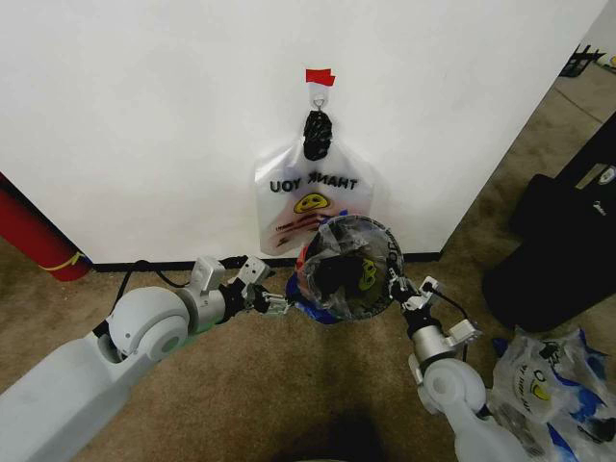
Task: Pick up the garbage bag from the wall and place it over the trash bin.
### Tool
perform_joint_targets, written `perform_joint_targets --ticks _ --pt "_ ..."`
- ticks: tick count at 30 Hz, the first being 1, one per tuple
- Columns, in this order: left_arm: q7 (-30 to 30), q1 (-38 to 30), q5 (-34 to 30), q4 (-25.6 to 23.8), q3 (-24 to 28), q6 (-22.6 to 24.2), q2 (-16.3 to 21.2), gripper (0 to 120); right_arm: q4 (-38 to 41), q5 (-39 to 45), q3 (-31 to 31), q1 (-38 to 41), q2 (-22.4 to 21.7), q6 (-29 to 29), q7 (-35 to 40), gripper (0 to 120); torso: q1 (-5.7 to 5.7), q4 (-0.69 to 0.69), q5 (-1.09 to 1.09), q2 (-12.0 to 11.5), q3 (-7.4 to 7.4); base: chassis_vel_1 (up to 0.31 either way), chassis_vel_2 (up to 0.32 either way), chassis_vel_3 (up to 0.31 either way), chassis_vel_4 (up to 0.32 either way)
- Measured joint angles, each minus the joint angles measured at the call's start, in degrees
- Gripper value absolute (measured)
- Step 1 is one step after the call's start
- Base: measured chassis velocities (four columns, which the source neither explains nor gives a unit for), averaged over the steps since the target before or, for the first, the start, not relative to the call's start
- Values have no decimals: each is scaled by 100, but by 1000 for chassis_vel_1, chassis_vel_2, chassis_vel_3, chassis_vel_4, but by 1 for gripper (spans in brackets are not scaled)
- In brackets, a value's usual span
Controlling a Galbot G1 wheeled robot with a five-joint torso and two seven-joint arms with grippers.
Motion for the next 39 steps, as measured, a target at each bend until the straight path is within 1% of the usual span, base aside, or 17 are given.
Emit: perform_joint_targets --ticks 1,2,3,10,11,14,15,16,17,18,19,21,25,30,39 --pt "2 -23 -6 42 7 0 -21 63 25 -2 9 -32 -15 -2 -30 0 0 0 0 0 0 0 0 0 0" --pt "5 -32 -8 68 8 1 -27 59 37 -3 18 -42 -23 -2 -41 0 0 0 0 0 0 0 0 0 0" --pt "5 -32 -8 68 8 1 -27 59 37 -3 18 -42 -23 -2 -41 0 0 0 0 0 0 0 0 0 0" --pt "63 -36 -2 98 12 27 -25 30 32 -25 33 9 -28 4 -61 0 0 1 -1 0 0 0 0 0 0" --pt "63 -36 -2 98 12 27 -25 30 32 -25 33 9 -28 4 -61 0 0 1 -1 0 0 0 0 0 0" --pt "114 -38 0 79 14 28 -17 18 -2 -51 16 42 -4 10 -60 0 0 1 0 0 0 0 0 0 0" --pt "130 -39 4 72 15 27 -15 16 -12 -59 10 51 2 11 -58 0 0 1 0 0 0 0 0 0 0" --pt "145 -40 13 68 15 26 -15 10 -18 -64 6 60 7 11 -54 0 0 1 0 0 0 0 0 0 0" --pt "150 -40 45 69 18 25 -14 8 -18 -65 3 67 11 13 -42 0 0 1 0 0 0 0 0 0 0" --pt "151 -40 99 85 23 23 -16 1 -16 -60 2 70 13 13 -28 0 0 1 0 0 0 0 0 0 0" --pt "151 -40 99 85 23 23 -16 1 -16 -60 2 70 13 13 -28 0 0 1 0 0 0 0 0 0 0" --pt "130 -33 318 175 46 20 -27 0 9 -32 0 68 15 4 7 0 0 0 0 0 0 0 0 0 0" --pt "94 67 989 484 127 -63 -65 0 149 87 -4 14 15 -163 143 0 0 1 -1 0 0 0 0 0 0" --pt "197 227 1249 577 138 -171 -122 0 272 231 -21 -13 24 -320 310 0 0 0 -1 0 0 0 0 0 0" --pt "326 476 1453 450 139 -277 -312 0 268 389 -140 83 144 -352 548 0 0 1 -1 0 0 0 0 0 0"
